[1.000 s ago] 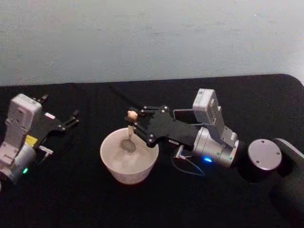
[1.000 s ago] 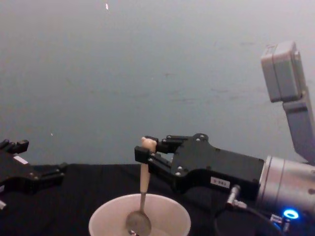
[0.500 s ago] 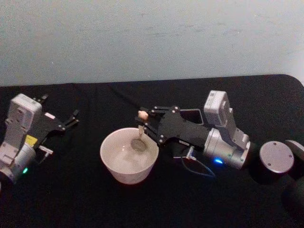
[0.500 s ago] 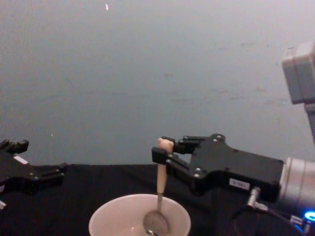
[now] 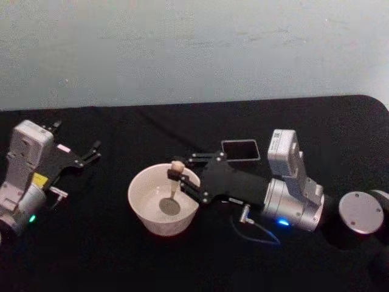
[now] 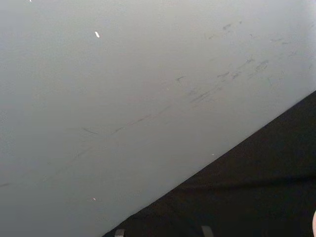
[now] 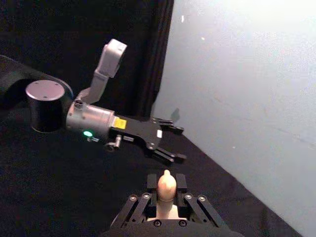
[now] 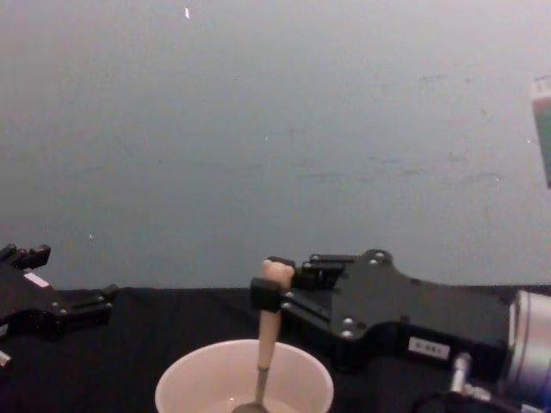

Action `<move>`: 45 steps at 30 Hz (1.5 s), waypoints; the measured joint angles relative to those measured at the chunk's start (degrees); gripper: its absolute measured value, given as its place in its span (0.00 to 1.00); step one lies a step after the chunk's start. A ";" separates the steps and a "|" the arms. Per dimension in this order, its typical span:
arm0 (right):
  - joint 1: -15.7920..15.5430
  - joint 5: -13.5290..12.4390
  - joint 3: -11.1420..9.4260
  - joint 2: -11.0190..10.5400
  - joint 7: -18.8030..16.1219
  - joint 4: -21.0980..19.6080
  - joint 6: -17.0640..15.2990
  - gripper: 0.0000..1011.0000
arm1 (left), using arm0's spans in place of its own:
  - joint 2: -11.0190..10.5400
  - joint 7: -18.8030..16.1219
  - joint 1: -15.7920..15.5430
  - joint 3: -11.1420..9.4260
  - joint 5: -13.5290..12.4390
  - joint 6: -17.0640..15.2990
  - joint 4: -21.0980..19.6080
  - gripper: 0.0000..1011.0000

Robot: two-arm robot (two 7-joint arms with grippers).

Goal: Pick up the stirring spoon with one hand, stir inside the cup, then place it back in its original position.

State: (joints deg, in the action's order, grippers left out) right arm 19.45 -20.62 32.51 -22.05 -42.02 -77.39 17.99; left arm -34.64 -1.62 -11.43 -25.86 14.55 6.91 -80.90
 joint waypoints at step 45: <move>-0.35 1.72 -1.92 0.23 3.50 -0.03 -2.41 0.21 | 0.00 0.00 0.00 0.00 0.00 0.00 0.00 0.99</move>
State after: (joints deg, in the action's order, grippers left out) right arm 19.10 -18.91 30.59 -21.82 -38.52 -77.43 15.58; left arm -34.64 -1.62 -11.43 -25.86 14.55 6.91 -80.90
